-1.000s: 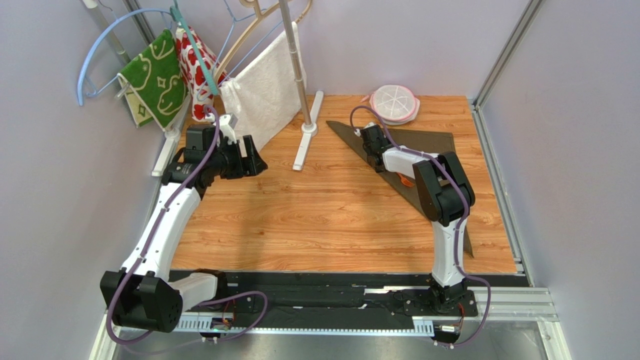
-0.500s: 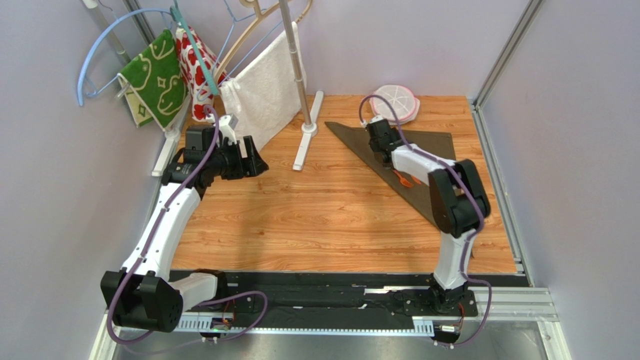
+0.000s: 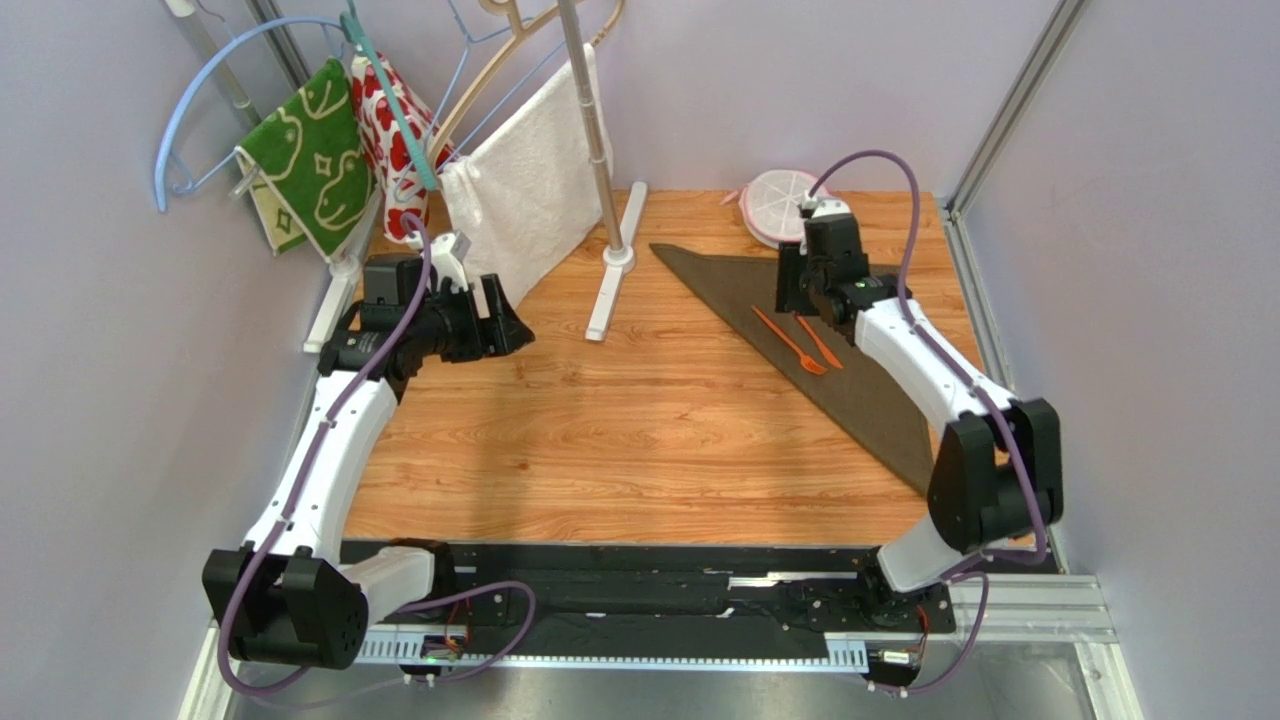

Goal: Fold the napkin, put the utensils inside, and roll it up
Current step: Place the utensil onto the napkin

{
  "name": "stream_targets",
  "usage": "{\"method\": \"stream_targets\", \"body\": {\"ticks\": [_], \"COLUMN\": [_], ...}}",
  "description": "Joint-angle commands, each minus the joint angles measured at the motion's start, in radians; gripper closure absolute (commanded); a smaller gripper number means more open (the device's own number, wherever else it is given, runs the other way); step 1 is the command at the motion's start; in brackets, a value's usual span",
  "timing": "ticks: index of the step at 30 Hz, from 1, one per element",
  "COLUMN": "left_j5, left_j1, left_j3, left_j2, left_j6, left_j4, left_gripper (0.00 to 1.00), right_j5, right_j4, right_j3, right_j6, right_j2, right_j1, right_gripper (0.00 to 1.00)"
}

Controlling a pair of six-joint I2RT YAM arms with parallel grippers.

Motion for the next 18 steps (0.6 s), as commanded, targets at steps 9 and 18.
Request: {"method": "stream_targets", "body": {"ticks": [9, 18], "left_j5": [0.066, 0.092], "left_j1": [0.007, 0.007], "left_j3": [-0.041, -0.054], "left_j2": [-0.029, -0.056], "left_j6": [-0.009, -0.020], "left_j4": [0.068, 0.080], "left_gripper": [0.20, 0.21], "right_j5": [-0.042, 0.025], "right_j4": [-0.026, -0.015], "right_j3": [-0.382, -0.548], "right_j6": [0.727, 0.749], "right_j2": [-0.155, -0.365], "right_j1": [-0.046, -0.147], "right_gripper": [0.48, 0.51]}}
